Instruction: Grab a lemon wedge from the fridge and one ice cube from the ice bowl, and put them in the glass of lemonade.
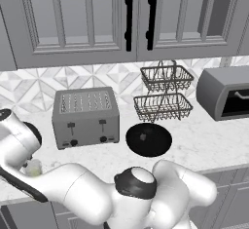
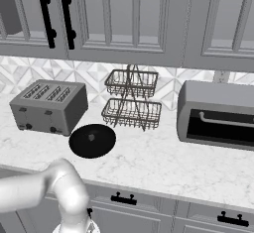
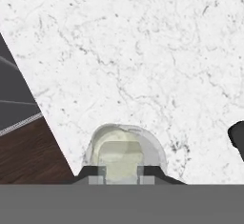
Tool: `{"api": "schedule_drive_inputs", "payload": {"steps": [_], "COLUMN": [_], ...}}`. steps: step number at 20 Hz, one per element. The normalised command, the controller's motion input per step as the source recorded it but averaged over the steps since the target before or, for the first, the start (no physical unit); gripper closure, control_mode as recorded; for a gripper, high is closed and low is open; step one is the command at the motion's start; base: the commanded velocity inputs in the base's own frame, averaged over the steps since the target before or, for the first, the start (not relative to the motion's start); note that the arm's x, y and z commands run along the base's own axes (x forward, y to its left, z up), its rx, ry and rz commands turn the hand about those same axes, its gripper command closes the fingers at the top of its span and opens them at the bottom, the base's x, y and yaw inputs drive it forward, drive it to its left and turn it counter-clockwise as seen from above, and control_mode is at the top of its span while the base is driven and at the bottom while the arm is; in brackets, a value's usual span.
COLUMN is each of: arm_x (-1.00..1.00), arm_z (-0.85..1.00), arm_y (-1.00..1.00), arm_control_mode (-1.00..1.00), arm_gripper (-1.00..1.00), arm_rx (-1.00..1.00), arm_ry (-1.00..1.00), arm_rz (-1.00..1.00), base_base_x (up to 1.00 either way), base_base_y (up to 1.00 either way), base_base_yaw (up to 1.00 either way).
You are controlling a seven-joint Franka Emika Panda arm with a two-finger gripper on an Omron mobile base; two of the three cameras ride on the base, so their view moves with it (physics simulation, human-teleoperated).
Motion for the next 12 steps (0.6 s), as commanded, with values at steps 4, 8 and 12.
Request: {"api": "schedule_drive_inputs", "payload": {"steps": [4,8,12], "arm_x": [-0.21,-0.09,0.13], "arm_z": [-0.01,0.00,0.00], "arm_y": [-0.04,-0.13,-0.18], "arm_control_mode": [-1.00,-1.00,-1.00], "arm_gripper": [1.00,1.00,1.00], "arm_rx": [0.04,0.02,0.00], "arm_ry": [-0.08,-0.07,0.00], "arm_rz": [0.00,0.00,0.00], "base_base_x": [0.00,0.00,0.00], "base_base_y": [0.00,0.00,0.00], "base_base_yaw": [0.00,0.00,0.00]}}
